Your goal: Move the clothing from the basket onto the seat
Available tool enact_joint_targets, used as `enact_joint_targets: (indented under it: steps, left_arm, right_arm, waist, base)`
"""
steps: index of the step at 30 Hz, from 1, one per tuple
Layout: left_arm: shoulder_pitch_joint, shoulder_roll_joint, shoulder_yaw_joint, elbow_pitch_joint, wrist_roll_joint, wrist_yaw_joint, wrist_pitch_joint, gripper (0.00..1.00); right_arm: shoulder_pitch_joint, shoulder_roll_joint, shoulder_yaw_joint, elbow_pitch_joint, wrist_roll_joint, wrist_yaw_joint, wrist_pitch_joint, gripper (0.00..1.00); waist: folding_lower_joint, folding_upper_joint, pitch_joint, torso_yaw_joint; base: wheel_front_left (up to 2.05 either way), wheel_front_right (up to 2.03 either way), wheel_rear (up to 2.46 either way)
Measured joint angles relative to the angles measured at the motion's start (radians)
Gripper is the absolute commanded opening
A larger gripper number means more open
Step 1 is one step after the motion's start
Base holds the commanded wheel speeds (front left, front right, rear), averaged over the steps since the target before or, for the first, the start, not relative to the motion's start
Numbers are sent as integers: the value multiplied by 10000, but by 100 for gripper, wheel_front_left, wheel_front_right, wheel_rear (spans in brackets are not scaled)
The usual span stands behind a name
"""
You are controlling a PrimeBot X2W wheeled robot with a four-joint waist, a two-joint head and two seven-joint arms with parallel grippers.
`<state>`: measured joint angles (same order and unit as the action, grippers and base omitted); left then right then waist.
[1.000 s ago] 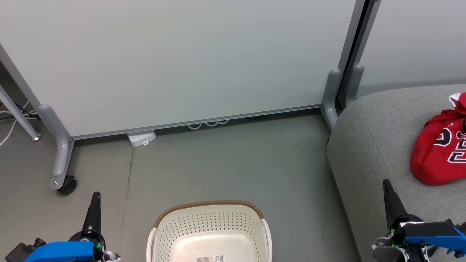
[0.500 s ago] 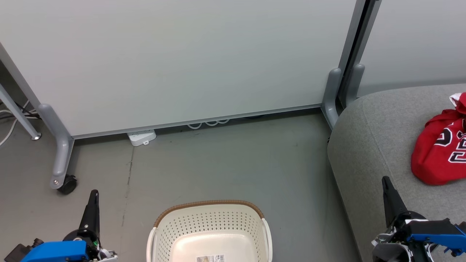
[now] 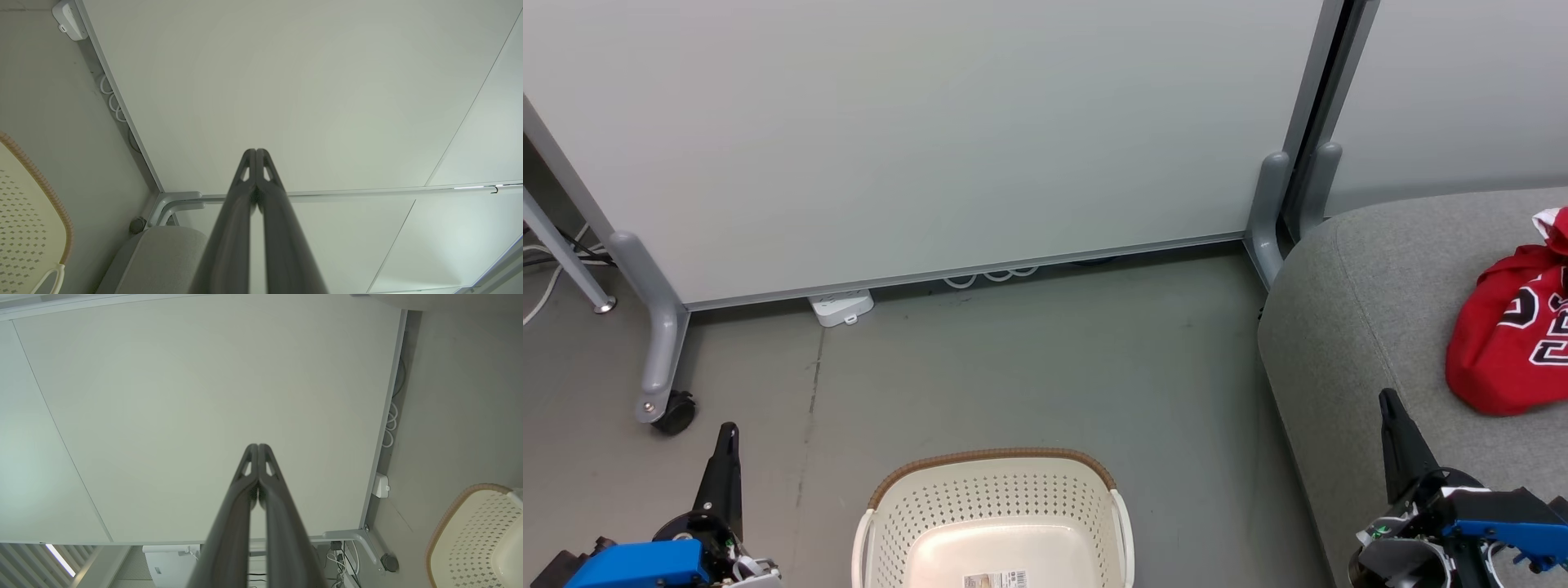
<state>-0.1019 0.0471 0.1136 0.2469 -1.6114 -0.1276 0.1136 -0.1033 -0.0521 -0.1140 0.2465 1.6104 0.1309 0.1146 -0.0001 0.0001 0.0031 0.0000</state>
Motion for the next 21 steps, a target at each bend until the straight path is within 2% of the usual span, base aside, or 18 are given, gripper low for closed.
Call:
enact_joint_targets:
  steps: [21]
  left_arm:
    - [-2,2,2,-4,0,-2,0,0]
  right_arm:
    - [-3,4,-2,-2,8,0,0,0]
  waist:
    - [0,0,0,0]
  base:
    - [0,0,0]
